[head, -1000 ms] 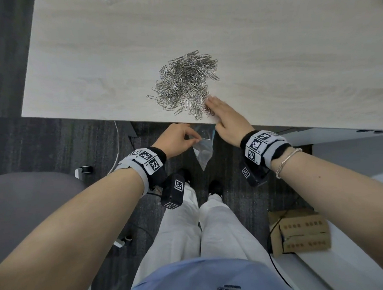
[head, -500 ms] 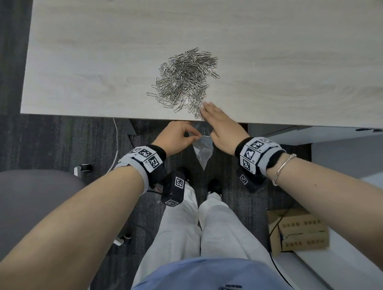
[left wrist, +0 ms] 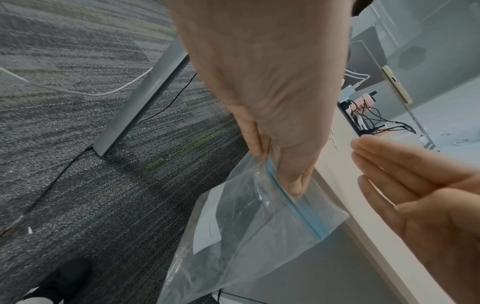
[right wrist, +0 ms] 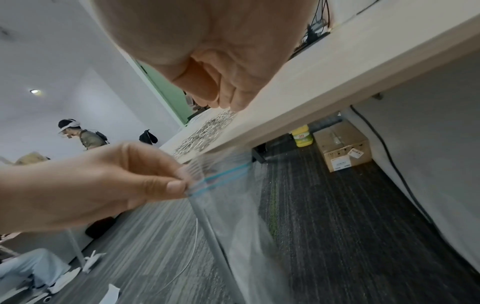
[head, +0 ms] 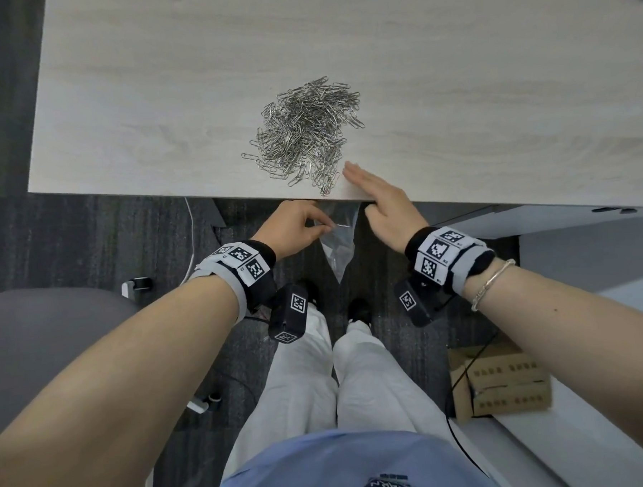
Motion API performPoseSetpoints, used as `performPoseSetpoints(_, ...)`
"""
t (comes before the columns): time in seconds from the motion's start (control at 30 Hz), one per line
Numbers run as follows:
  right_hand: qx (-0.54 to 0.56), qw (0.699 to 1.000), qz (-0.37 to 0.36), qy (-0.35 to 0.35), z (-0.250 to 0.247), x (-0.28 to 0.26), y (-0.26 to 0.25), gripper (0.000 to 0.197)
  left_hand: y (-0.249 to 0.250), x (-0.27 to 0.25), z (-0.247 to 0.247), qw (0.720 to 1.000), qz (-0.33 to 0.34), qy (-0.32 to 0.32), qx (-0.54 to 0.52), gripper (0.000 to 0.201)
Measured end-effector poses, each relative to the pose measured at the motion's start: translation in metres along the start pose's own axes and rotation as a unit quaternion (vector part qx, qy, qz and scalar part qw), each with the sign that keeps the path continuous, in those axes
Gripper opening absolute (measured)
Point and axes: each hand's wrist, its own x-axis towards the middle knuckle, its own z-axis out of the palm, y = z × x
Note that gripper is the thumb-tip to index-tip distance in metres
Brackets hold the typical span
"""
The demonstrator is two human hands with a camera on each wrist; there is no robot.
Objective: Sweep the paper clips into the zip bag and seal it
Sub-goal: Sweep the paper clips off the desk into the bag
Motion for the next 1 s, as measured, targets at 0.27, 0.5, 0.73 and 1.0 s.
performPoseSetpoints(0.27, -0.118, 0.989, -0.05, -0.068, -0.001, 0.028, -0.009, 0.073, 0.002, -0.002, -0.002, 1.0, 0.008, 0.004, -0.003, 0.012)
performPoseSetpoints(0.5, -0.213, 0.965, -0.072, -0.138, 0.004, 0.033, -0.008, 0.068, 0.001, -0.002, -0.003, 1.0, 0.004, 0.008, -0.011, 0.012)
performPoseSetpoints(0.73, -0.155, 0.977, -0.067, -0.128, 0.0, 0.013, 0.009, 0.066, 0.0, -0.001, 0.0, 1.0, -0.003, 0.011, -0.006, 0.013)
performPoseSetpoints(1.0, -0.082, 0.994, -0.062, -0.049, -0.005, 0.01, 0.0, 0.061, 0.002, 0.0, -0.001, 1.0, -0.009, 0.006, -0.008, 0.012)
